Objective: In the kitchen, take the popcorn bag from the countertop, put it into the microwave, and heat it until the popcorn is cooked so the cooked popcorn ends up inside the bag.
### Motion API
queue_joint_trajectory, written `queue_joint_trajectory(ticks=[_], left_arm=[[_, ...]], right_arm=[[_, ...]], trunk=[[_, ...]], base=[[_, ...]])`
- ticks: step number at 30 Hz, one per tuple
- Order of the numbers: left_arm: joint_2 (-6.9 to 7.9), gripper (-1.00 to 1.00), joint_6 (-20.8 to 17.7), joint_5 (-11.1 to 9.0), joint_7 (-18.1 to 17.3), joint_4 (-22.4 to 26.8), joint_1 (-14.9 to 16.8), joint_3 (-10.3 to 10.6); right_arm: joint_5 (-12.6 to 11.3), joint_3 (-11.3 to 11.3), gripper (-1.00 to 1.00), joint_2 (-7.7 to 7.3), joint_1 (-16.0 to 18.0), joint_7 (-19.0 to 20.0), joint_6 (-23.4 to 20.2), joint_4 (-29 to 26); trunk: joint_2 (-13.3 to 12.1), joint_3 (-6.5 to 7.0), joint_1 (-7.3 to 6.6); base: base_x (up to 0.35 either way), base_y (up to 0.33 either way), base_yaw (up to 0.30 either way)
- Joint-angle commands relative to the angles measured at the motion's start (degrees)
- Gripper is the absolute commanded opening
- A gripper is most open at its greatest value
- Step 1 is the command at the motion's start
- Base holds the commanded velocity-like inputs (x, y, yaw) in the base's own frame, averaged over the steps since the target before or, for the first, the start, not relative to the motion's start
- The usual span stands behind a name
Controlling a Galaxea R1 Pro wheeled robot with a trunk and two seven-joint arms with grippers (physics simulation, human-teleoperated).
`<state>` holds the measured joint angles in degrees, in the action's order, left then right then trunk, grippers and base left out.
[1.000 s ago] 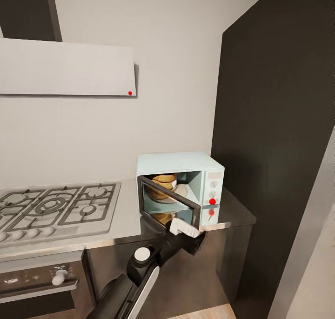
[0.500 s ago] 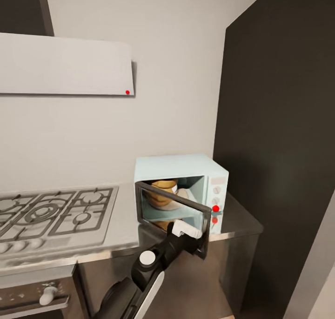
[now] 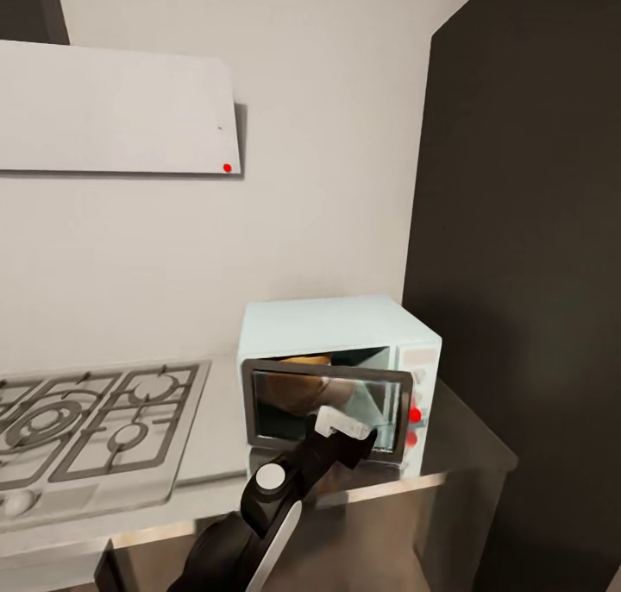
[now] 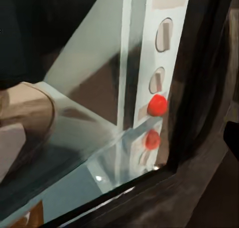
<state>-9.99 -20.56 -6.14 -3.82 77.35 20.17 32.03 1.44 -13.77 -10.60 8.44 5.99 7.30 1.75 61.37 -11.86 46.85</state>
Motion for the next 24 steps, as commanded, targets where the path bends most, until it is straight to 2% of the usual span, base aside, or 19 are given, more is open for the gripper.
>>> queue_joint_trajectory(ticks=[1, 6, 8, 11, 20, 24], left_arm=[[-0.01, 1.0, -0.3, -0.5, 0.0, 0.1, 0.0, 0.0], [-0.01, 1.0, -0.4, -0.5, 0.0, 0.1, 0.0, 0.2], [-0.01, 1.0, -0.4, -0.6, 0.1, 0.1, 0.1, 1.9], [-0.01, 1.0, -0.4, -0.7, 0.3, 0.1, 0.1, 3.0], [-0.01, 1.0, -0.3, -0.6, 0.3, 0.0, 0.1, 3.1], [-0.01, 1.0, -0.3, -0.5, 0.3, 0.0, 0.1, 3.1]], right_arm=[[0.1, -0.5, 1.0, -0.04, 0.1, 0.2, 0.3, 0.2], [0.1, -0.5, 1.0, -0.04, 0.1, 0.2, 0.3, 0.2], [0.1, -0.5, 1.0, -0.04, 0.1, 0.2, 0.3, 0.2], [0.1, -0.5, 1.0, -0.04, 0.1, 0.2, 0.3, 0.2], [0.1, -0.5, 1.0, -0.04, 0.1, 0.2, 0.3, 0.2], [0.1, -0.5, 1.0, -0.04, 0.1, 0.2, 0.3, 0.2]], trunk=[[0.0, -0.08, 0.02], [0.0, -0.08, 0.02], [0.0, -0.08, 0.02], [0.0, -0.08, 0.02], [0.0, -0.08, 0.02], [0.0, -0.08, 0.02]], base=[[0.083, 0.0, 0.0], [0.02, 0.0, 0.0], [0.106, 0.0, 0.0], [0.22, 0.0, 0.0], [0.297, 0.0, 0.0], [0.054, 0.0, 0.0]])
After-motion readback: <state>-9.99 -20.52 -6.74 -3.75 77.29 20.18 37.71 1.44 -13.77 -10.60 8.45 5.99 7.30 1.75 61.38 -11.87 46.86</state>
